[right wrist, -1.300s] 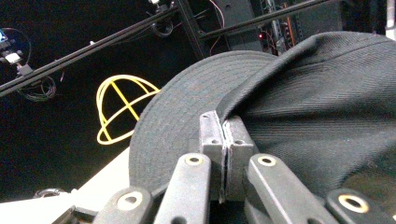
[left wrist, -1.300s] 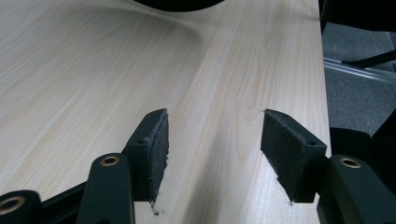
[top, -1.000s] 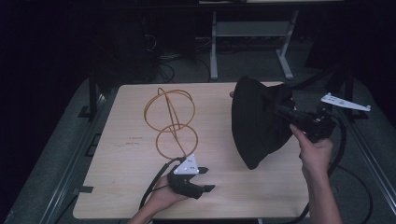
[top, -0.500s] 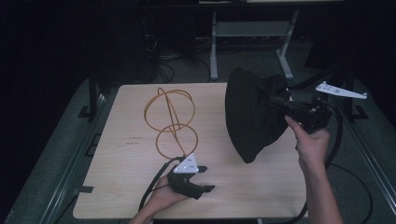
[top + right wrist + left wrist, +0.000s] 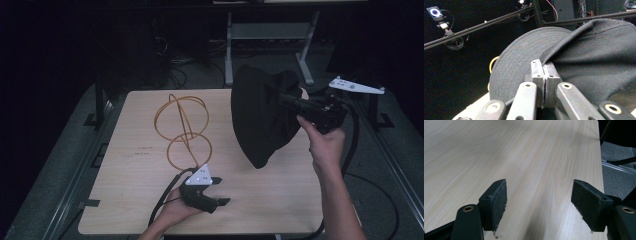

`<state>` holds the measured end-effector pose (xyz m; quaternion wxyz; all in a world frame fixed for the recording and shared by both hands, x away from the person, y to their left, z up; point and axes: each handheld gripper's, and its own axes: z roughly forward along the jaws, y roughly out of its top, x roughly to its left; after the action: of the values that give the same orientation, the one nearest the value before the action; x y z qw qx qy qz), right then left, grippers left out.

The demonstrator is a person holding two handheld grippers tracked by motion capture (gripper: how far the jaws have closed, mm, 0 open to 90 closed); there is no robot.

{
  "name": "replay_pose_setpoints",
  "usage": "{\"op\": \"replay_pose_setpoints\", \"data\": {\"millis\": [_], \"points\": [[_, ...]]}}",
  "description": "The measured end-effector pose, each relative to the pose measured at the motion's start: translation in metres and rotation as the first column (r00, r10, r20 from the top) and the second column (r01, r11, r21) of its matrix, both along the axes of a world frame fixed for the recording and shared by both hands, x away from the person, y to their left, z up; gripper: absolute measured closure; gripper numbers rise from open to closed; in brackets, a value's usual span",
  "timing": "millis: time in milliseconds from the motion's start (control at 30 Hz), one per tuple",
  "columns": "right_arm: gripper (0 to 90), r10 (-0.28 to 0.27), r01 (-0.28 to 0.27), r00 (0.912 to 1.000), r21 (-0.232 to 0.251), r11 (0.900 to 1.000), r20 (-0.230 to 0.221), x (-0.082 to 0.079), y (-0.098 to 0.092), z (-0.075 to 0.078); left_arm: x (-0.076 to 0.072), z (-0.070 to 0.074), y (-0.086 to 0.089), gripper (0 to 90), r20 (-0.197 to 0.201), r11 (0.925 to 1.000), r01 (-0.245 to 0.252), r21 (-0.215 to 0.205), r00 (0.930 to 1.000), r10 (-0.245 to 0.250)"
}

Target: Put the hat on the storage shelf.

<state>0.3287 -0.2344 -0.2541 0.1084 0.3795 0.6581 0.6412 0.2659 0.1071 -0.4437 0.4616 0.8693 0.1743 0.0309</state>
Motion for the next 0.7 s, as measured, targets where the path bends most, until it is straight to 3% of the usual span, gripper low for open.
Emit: {"op": "replay_pose_setpoints", "data": {"millis": [700], "points": [[88.7,0.083,-0.082,0.9955,-0.013,0.997,0.046,0.017,0.043,0.028,-0.001,-0.003,-0.002,26.8,-0.005,0.9998,0.018,0.009,0.9998,-0.018]]}}
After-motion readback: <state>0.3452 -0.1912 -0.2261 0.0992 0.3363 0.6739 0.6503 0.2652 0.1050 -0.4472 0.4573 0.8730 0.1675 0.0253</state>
